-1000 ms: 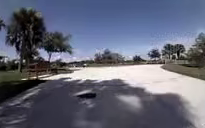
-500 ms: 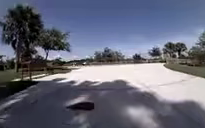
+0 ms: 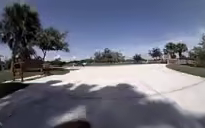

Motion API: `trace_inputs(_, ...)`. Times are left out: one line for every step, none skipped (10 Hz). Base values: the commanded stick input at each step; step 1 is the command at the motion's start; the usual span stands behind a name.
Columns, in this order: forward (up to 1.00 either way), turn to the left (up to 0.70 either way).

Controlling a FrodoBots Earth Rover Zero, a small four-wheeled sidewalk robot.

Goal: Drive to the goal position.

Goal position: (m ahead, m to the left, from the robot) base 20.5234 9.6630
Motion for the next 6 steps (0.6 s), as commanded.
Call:
trace_inputs(0.85,0.00)
trace_inputs(0.85,0.00)
trace_inputs(0.85,0.00)
trace_inputs(0.85,0.00)
trace_inputs(0.85,0.00)
trace_inputs(0.85,0.00)
